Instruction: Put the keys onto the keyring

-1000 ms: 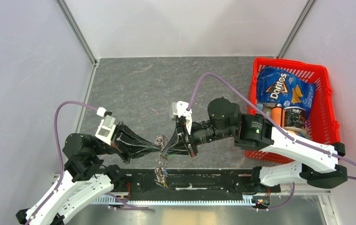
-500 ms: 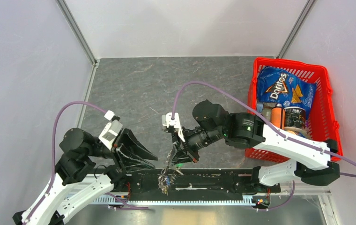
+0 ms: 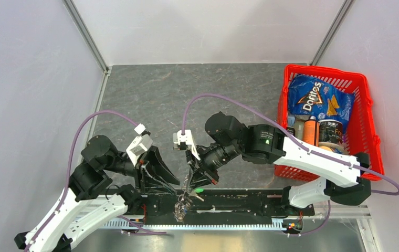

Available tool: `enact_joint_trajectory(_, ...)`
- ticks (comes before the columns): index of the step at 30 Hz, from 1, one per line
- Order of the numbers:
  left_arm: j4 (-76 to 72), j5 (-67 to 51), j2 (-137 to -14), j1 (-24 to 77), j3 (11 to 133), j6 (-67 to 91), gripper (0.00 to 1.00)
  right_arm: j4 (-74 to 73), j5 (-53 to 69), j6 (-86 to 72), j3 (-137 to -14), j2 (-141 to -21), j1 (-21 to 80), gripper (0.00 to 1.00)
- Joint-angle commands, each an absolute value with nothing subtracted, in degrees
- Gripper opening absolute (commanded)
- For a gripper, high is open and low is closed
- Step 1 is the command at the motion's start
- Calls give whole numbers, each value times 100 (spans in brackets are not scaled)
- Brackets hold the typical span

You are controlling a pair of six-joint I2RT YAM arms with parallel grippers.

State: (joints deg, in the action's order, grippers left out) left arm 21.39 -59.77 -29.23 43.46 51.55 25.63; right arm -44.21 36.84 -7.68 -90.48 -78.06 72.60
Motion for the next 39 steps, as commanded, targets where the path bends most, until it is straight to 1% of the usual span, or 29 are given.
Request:
enact_joint_trajectory(1, 2223, -6249, -3012, 4342, 5144, 2366, 42, -4013, 3925, -913, -9387, -7869, 7260, 0)
enact_joint_trajectory(10, 2329, -6192, -3093, 4342, 5064, 2265, 42, -3999, 3902, -939, -9611, -8037, 7251, 0)
enact_joint_trajectory(14, 2437, -6129, -3119, 4342, 5080, 2181, 40, -4007, 3872, -945, -9649, -8064, 7236, 0)
enact_joint_trajectory(20, 2470, -6130, -3156, 4342, 5071, 2151, 25, -4008, 3858, -934, -9645, -8103, 7207, 0)
enact_joint_trajectory(25, 2493, -6109, -3200, 4342, 5080, 2119, 21, -4038, 3850, -917, -9627, -8112, 7199, 0)
enact_joint_trajectory(29, 2496, -6100, -3243, 4342, 5080, 2106, 16, -4082, 3858, -909, -9624, -8121, 7198, 0)
enact_joint_trajectory(30, 2495, -6100, -3260, 4342, 5073, 2104, 13, -4078, 3858, -911, -9623, -8113, 7198, 0)
enact_joint_trajectory(32, 2505, -6108, -3282, 4355, 5071, 2078, 3, -4078, 3858, -904, -9624, -8104, 7198, 0)
enact_joint_trajectory(39, 2724, -5820, -3232, 4395, 5165, 1741, 2, -4047, 3900, -861, -9641, -8082, 7204, 0)
